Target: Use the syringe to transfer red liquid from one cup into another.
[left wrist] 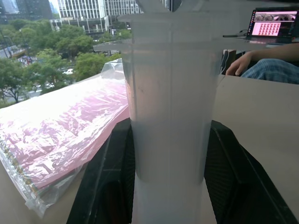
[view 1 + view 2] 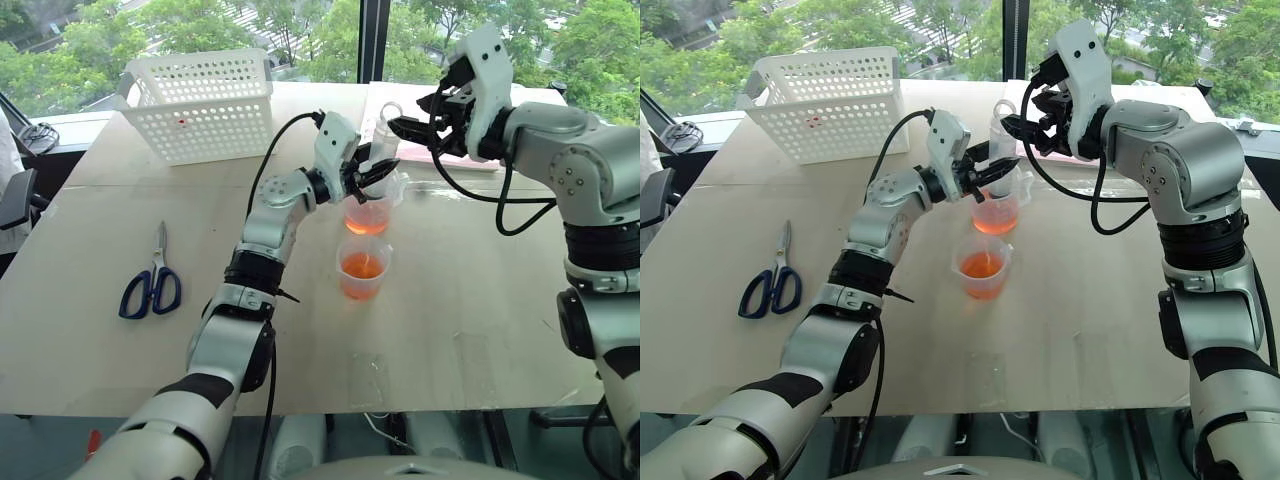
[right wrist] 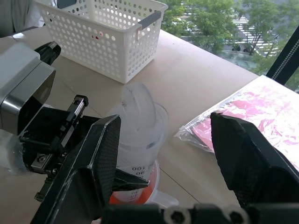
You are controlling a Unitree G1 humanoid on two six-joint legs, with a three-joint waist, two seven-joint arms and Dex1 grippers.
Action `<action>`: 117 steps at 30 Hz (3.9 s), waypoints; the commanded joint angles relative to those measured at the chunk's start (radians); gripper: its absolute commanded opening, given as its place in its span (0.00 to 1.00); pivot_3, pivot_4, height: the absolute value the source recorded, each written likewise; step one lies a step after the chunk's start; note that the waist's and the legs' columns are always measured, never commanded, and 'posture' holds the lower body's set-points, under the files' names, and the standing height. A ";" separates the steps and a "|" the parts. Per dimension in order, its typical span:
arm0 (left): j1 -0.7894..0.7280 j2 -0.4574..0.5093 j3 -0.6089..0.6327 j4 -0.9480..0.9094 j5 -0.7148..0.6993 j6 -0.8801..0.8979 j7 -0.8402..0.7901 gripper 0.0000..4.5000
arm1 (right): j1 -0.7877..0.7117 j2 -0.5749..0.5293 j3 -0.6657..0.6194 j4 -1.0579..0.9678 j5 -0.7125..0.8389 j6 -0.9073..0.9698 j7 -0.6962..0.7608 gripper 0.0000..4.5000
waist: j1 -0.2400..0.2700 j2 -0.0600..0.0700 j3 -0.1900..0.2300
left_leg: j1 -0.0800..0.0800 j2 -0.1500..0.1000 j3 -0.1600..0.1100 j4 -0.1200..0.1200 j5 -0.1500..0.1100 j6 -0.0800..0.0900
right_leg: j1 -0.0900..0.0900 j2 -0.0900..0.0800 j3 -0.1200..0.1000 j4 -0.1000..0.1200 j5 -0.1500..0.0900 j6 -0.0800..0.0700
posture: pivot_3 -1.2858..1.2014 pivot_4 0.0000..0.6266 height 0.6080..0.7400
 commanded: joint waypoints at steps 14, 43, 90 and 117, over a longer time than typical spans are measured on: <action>0.014 -0.017 -0.016 -0.027 0.008 0.041 -0.018 0.32 | -0.071 0.036 -0.021 0.014 -0.086 -0.053 0.005 0.01 | 0.001 0.001 0.000 | 0.000 0.000 0.000 0.000 0.000 0.000 | 0.000 0.000 0.000 0.000 0.000 0.000 | 0.52 0.24 1.00; 0.025 -0.004 -0.023 -0.043 0.018 0.114 -0.044 0.32 | -0.230 0.060 -0.114 0.137 0.005 -0.043 0.032 0.01 | -0.022 0.003 0.001 | -0.001 0.000 0.000 -0.002 0.000 0.000 | -0.001 0.000 0.000 -0.002 0.000 0.000 | 0.52 0.24 1.00; 0.096 0.218 0.275 -0.790 -0.635 0.829 0.043 0.32 | 1.063 -0.269 -0.728 -0.699 0.460 -0.294 0.424 0.93 | -0.022 0.005 0.004 | 0.002 0.000 -0.005 0.000 0.000 0.000 | 0.002 0.000 0.002 -0.001 -0.001 0.002 | 0.52 0.24 1.00; 0.507 0.258 -0.039 -0.822 -0.211 0.194 -0.138 0.32 | 0.302 -0.286 -0.204 -0.516 0.691 -0.020 -0.068 0.93 | -0.015 0.005 0.004 | 0.001 0.000 -0.003 0.000 0.000 0.001 | 0.001 0.000 0.003 -0.003 -0.001 0.001 | 0.52 0.24 1.00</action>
